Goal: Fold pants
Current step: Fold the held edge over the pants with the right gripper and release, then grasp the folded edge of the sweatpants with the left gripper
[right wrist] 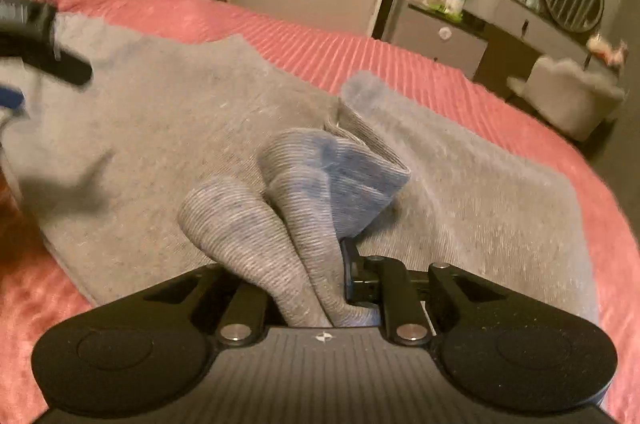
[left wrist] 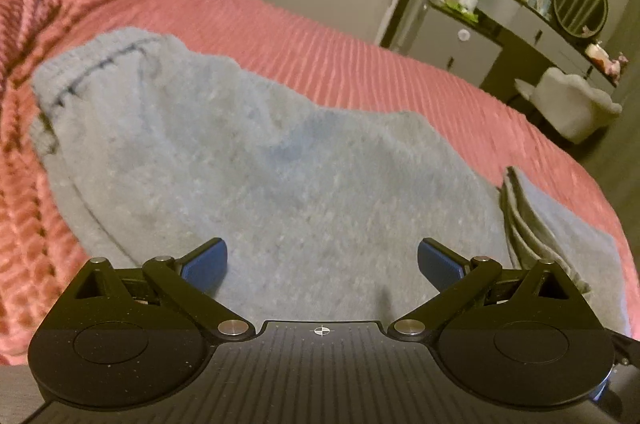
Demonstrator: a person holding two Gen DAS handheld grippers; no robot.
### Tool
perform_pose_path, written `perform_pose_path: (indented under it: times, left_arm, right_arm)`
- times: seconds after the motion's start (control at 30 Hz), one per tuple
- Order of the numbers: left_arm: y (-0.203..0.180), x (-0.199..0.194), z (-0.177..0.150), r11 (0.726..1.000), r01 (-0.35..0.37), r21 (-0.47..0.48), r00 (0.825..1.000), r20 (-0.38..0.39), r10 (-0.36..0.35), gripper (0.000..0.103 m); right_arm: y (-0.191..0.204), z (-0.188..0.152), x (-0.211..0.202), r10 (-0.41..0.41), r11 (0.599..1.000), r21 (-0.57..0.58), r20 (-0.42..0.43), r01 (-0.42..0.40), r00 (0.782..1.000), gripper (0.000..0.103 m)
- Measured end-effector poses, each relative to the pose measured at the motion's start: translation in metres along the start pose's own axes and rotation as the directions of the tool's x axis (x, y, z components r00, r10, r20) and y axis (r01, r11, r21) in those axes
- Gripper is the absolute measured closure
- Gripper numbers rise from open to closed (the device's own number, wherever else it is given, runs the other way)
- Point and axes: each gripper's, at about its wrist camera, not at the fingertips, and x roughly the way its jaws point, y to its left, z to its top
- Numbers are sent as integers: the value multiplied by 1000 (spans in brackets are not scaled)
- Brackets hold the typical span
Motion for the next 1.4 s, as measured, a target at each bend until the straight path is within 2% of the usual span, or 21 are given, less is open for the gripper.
perform_pose_path:
  times: [0.1, 0.2, 0.27, 0.3, 0.37, 0.4, 0.43, 0.5, 0.57, 0.6, 0.67, 0.73, 0.8, 0.87, 0.97, 1.03, 1.13, 1.23, 1.3, 1.37, 1.4]
  left_arm:
    - [1, 4, -2, 1000, 13, -14, 1000, -13, -13, 0]
    - [3, 6, -2, 998, 49, -25, 999, -22, -50, 0]
    - [5, 6, -1, 997, 65, -31, 997, -29, -66, 0]
    - [5, 6, -1, 997, 73, -32, 997, -32, -74, 0]
    - [5, 5, -1, 995, 94, -26, 995, -32, -95, 0]
    - [4, 3, 0, 994, 109, -22, 994, -30, -109, 0]
    - [3, 2, -1, 991, 131, -15, 991, -29, -131, 0]
    - [0, 1, -1, 985, 173, 3, 984, -35, -173, 0]
    - [-9, 0, -2, 976, 215, 44, 975, -64, -212, 0]
    - [-15, 0, -3, 966, 250, 65, 966, -87, -244, 0]
    - [-32, 0, -5, 932, 349, 95, 930, -154, -332, 0]
    - [-49, 1, -9, 890, 444, 100, 883, -218, -416, 0]
    - [-65, 7, -13, 862, 501, 79, 839, -288, -462, 0]
    - [-77, 19, -18, 849, 526, 48, 800, -366, -475, 0]
    - [-86, 37, -24, 846, 533, -6, 752, -454, -477, 0]
    - [-88, 43, -25, 834, 551, -38, 731, -461, -503, 0]
    - [-91, 52, -23, 821, 563, -99, 699, -474, -536, 0]
    - [-91, 66, -25, 780, 589, -212, 625, -492, -606, 2]
    - [-91, 68, -28, 787, 573, -228, 637, -480, -603, 17]
    - [-93, 66, -31, 794, 580, -182, 655, -476, -587, 60]
    - [-93, 66, -32, 801, 575, -167, 660, -483, -575, 70]
  right_arm:
    - [-15, 6, -13, 17, 996, 91, 8, -18, 1000, 91]
    - [-1, 5, -33, 24, 999, 42, 59, -26, 998, 90]
    - [11, 2, -28, 30, 1000, -9, 24, -30, 999, 79]
    - [16, 0, -21, 50, 998, -29, -30, -50, 998, 68]
    - [20, 1, -20, 55, 998, -40, -33, -56, 998, 61]
    - [16, 5, -26, 87, 996, -13, -32, -87, 996, 49]
    - [7, 9, -32, 124, 991, 50, -24, -123, 992, 30]
    - [-12, 12, -46, 151, 973, 174, 16, -152, 988, 14]
    - [-40, 11, -63, 162, 930, 322, 73, -177, 984, 8]
    - [-57, 6, -73, 168, 888, 416, 110, -199, 980, 3]
    - [-89, -7, -90, 148, 777, 586, 182, -228, 972, 0]
    - [-127, -28, -98, 127, 608, 748, 240, -267, 962, 0]
    - [-152, -48, -98, 101, 472, 836, 265, -281, 959, 0]
    - [-165, -66, -95, 72, 401, 881, 243, -251, 967, 0]
    - [-168, -79, -88, 77, 368, 898, 228, -240, 971, 0]
    - [-169, -78, -82, 95, 350, 898, 247, -264, 964, 0]
    - [-167, -78, -81, 98, 378, 887, 248, -266, 964, 0]
    - [-158, -76, -80, 109, 411, 874, 234, -258, 966, 0]
    - [-158, -74, -82, 111, 411, 875, 231, -257, 966, 0]
    - [-161, -78, -83, 109, 395, 881, 236, -260, 966, 0]
    - [-162, -80, -85, 102, 378, 887, 245, -265, 964, 0]
